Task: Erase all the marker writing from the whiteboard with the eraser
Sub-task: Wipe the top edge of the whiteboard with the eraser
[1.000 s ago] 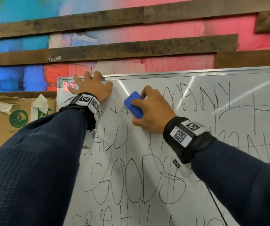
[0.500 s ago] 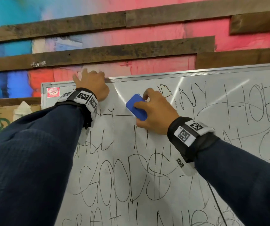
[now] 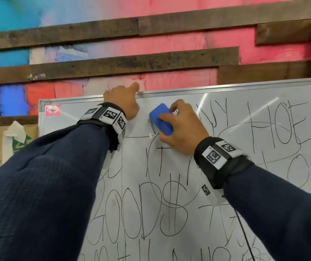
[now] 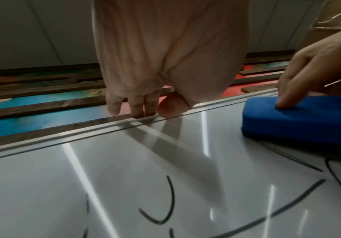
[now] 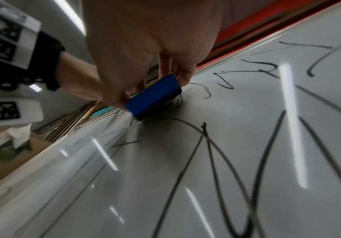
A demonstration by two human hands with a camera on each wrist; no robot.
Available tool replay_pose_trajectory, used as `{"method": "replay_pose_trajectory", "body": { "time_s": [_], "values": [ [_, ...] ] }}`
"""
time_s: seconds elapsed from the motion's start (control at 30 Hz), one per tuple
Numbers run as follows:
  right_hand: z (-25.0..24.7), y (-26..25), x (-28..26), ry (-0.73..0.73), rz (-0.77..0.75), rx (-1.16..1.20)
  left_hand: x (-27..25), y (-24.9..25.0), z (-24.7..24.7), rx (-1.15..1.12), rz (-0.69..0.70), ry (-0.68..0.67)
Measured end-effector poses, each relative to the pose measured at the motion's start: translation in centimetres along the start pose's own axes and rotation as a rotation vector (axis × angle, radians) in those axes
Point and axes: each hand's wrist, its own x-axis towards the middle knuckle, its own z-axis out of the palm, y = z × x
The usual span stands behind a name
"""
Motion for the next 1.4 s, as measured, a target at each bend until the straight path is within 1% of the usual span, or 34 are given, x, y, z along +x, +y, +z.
{"method": "replay_pose_trajectory", "body": {
  "time_s": [0.03,0.07,0.1,0.17,0.2,0.23,0.3,0.33,0.37,0.43,0.47,0.53,0.57,0.6,0.67,0.7,0.73,0.8,0.83,0.87,0.93,0.97,1.0,1.07,1.1,1.13,1.23,1.27,1.37,1.4],
  "values": [
    [0.2,-0.1,-0.2,-0.060,-0.060,-0.029,-0.1,0.1,0.2,-0.009,0.014,0.002],
    [0.3,-0.1,-0.3,-0.077,-0.090,-0.040,-0.2,0.3,0.3,-0.005,0.010,0.001],
    [0.2,0.2,-0.2,-0.046,-0.060,-0.027,-0.2,0.7,0.4,0.000,-0.012,-0.001],
    [0.0,1.0,0.1,0.110,0.070,0.038,-0.3,1.5,0.3,-0.014,-0.063,0.012],
    [-0.1,1.2,0.1,0.167,0.102,0.059,-0.2,1.8,0.3,-0.001,-0.072,0.022],
    [-0.1,1.1,-0.1,0.166,0.092,0.062,-0.1,2.1,0.3,0.033,-0.061,0.036],
    [0.0,1.1,-0.6,0.066,0.008,0.018,0.1,2.7,0.2,0.087,0.000,0.066],
    [-0.1,1.3,-0.7,0.047,-0.008,0.013,0.1,2.9,0.1,0.079,0.025,0.067],
    [-0.3,1.6,-0.8,0.074,0.034,0.038,0.1,3.2,0.1,0.046,0.030,0.057],
    [-0.9,2.5,-0.7,0.191,0.147,0.086,-0.1,3.4,-0.1,-0.016,0.004,0.044],
    [-1.1,2.7,-0.7,0.192,0.154,0.080,-0.2,3.6,-0.2,-0.033,-0.005,0.045],
    [-1.4,2.5,-1.2,0.071,0.061,-0.008,-0.2,3.8,-0.2,-0.064,0.014,0.036],
    [-1.3,2.6,-1.4,0.038,0.016,-0.031,-0.2,4.0,-0.2,-0.070,0.036,0.029],
    [-1.4,2.8,-1.5,0.056,0.025,-0.017,-0.2,4.2,-0.2,-0.067,0.047,0.022],
    [-1.7,3.4,-1.4,0.188,0.131,0.064,-0.1,4.5,0.1,-0.048,0.040,0.028],
    [-1.7,3.4,-1.3,0.216,0.160,0.079,0.1,4.6,0.4,-0.047,0.030,0.036],
    [-1.7,3.3,-1.4,0.194,0.144,0.060,0.3,4.7,0.6,-0.047,0.017,0.039],
    [-1.6,2.9,-1.8,0.099,0.061,-0.002,0.7,5.1,0.7,-0.034,0.013,0.054],
    [-1.6,3.0,-1.8,0.091,0.050,-0.005,0.8,5.4,0.6,-0.015,0.024,0.066],
    [-1.6,3.3,-1.7,0.126,0.083,0.016,0.9,5.7,0.5,0.011,0.039,0.075],
    [-2.0,4.0,-1.4,0.246,0.202,0.086,0.9,5.9,0.6,0.050,0.073,0.068],
    [-2.0,4.1,-1.5,0.256,0.230,0.093,0.8,5.9,0.7,0.048,0.084,0.064],
    [-2.0,4.0,-1.7,0.223,0.210,0.078,0.8,5.9,0.8,0.040,0.088,0.066],
    [-1.9,3.4,-2.5,0.105,0.106,0.032,0.8,5.8,0.9,0.020,0.097,0.071],
    [-1.8,3.4,-2.8,0.071,0.068,0.019,0.9,5.8,1.0,0.006,0.102,0.072],
    [-1.8,3.5,-2.8,0.081,0.077,0.021,0.9,5.9,1.1,-0.002,0.109,0.069],
    [-2.1,3.9,-2.1,0.238,0.237,0.106,0.9,6.0,1.4,-0.006,0.114,0.075],
    [-2.0,3.7,-1.9,0.235,0.232,0.103,1.0,5.9,1.4,-0.016,0.112,0.077],
    [-1.6,2.4,-1.8,0.060,0.100,0.022,1.3,5.3,1.5,-0.046,0.128,0.089],
    [-1.5,2.4,-1.6,0.059,0.099,0.015,1.4,5.2,1.5,-0.049,0.134,0.094]
  ]
}}
